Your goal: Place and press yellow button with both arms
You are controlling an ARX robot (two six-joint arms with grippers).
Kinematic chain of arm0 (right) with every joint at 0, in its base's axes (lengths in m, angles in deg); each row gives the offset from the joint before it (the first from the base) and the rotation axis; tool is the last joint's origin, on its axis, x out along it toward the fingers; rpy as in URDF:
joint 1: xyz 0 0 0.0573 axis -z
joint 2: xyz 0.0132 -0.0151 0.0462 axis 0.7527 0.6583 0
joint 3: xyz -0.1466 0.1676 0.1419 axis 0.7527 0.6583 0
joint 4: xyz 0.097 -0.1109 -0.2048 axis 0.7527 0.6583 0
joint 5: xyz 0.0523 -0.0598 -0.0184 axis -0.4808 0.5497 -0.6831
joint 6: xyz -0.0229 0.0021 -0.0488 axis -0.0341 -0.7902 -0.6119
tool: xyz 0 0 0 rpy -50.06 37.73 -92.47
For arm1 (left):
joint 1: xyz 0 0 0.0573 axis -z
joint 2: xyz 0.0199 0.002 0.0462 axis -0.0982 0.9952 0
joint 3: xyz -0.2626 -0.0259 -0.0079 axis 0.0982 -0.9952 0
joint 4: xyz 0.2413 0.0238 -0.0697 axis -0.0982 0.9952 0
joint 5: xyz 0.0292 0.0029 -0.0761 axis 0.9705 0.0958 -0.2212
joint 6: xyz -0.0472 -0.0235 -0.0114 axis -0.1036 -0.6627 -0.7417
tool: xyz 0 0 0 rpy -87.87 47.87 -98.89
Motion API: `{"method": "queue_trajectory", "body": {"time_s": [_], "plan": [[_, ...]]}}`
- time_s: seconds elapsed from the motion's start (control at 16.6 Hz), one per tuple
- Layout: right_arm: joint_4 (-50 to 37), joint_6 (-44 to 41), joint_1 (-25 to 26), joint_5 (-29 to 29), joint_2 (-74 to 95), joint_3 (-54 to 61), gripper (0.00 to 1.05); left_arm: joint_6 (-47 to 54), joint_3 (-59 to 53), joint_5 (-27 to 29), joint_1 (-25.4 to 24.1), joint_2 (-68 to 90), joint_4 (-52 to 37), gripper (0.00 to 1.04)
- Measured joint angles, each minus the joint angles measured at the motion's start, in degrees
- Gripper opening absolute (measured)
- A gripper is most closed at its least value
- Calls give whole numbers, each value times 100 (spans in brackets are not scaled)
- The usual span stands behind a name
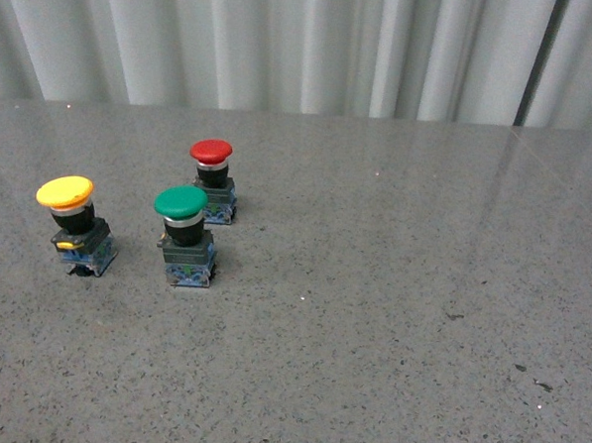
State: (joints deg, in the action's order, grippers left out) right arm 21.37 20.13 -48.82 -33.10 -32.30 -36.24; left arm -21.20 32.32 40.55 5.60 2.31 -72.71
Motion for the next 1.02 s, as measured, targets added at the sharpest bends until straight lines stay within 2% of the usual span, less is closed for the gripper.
{"method": "queue_trajectory", "body": {"time_s": [0.9,0.96,1.02], "plan": [[0,0,0,0,0,0,98,0,0,0,0,0,0,98],[0,0,0,0,0,0,98,-61,35,170,76,37,190,98],[0,0,2,2,0,0,98,-649,669,1443,448,1263,-57,98]]}}
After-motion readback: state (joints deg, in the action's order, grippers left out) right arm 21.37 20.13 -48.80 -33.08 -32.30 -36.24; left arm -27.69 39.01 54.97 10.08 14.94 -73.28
